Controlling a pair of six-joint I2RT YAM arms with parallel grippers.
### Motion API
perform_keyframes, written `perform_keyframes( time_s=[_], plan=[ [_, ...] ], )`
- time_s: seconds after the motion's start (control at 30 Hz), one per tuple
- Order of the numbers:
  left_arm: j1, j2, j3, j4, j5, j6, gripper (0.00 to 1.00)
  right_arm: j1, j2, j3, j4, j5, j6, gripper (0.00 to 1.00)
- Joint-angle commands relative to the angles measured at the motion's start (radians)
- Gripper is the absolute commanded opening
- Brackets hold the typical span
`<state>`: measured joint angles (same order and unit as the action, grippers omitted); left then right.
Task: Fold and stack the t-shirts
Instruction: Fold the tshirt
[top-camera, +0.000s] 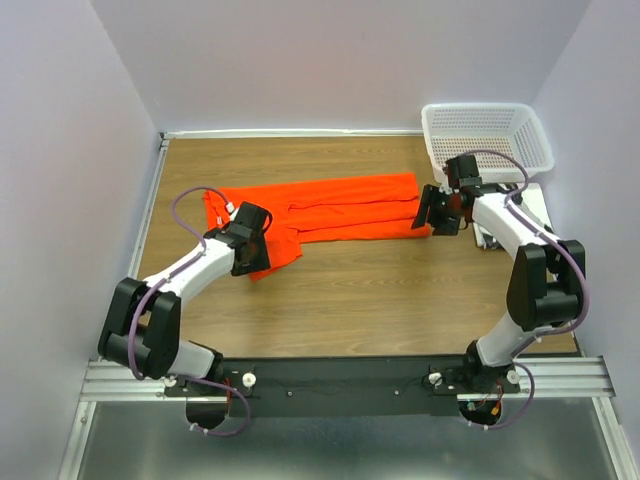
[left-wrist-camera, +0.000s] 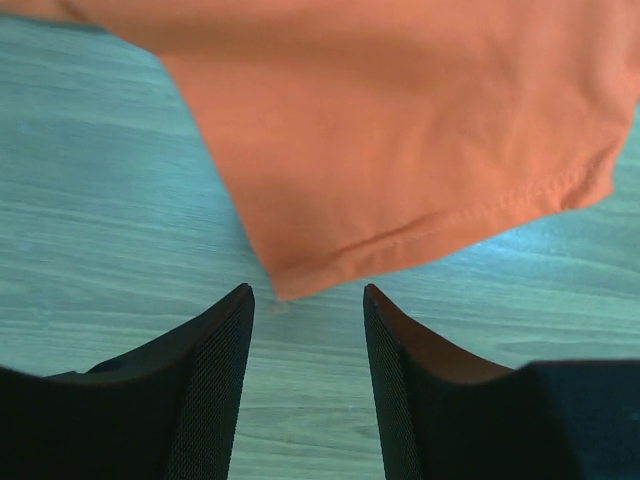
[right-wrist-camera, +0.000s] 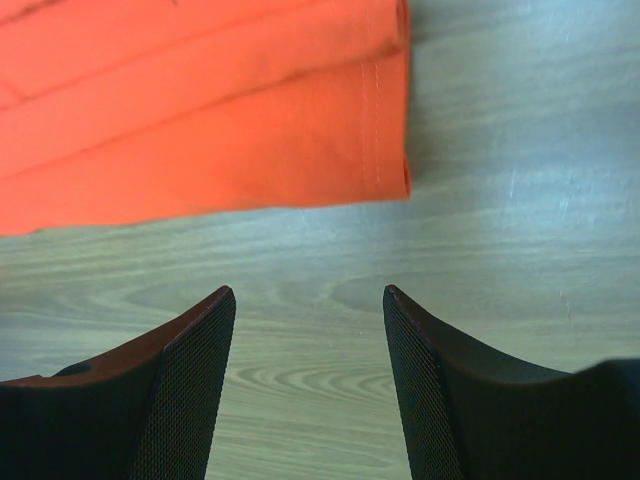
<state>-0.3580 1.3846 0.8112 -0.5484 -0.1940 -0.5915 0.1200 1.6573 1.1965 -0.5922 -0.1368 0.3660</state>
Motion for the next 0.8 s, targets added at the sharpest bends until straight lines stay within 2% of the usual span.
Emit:
perform_keyframes(
  time_s=[0.0,0.3,0.4,0.43,0.5,0.53,0.77],
  plan=[
    [-0.042,0.048,0.002,0.025,-0.044,-0.048,0.55,0.003,-0.050,-0.049,0.005,-0.027,-0.009,0.68],
    [-0.075,0.178,0.002,0.070,-0.093,-0.056,0.51,0.003,-0.091,-0.115,0.019,-0.050,-0.012,0.68],
    [-0.079,0.189,-0.006,0.071,-0.104,-0.062,0.36,0.003,-0.099,-0.123,0.020,-0.055,-0.010,0.68],
    [-0.084,0.188,-0.004,0.065,-0.108,-0.062,0.25,0.004,-0.100,-0.124,0.020,-0.055,-0.010,0.68],
    [-0.082,0.174,0.005,0.054,-0.131,-0.062,0.13,0.003,-0.105,-0.127,0.020,-0.055,-0.010,0.68],
    [-0.084,0.168,0.025,0.039,-0.142,-0.056,0.02,0.004,-0.105,-0.129,0.020,-0.055,-0.010,0.68],
    [-0.072,0.145,0.221,-0.008,-0.307,0.018,0.00,0.003,-0.117,-0.126,0.020,-0.058,-0.007,0.68]
  ],
)
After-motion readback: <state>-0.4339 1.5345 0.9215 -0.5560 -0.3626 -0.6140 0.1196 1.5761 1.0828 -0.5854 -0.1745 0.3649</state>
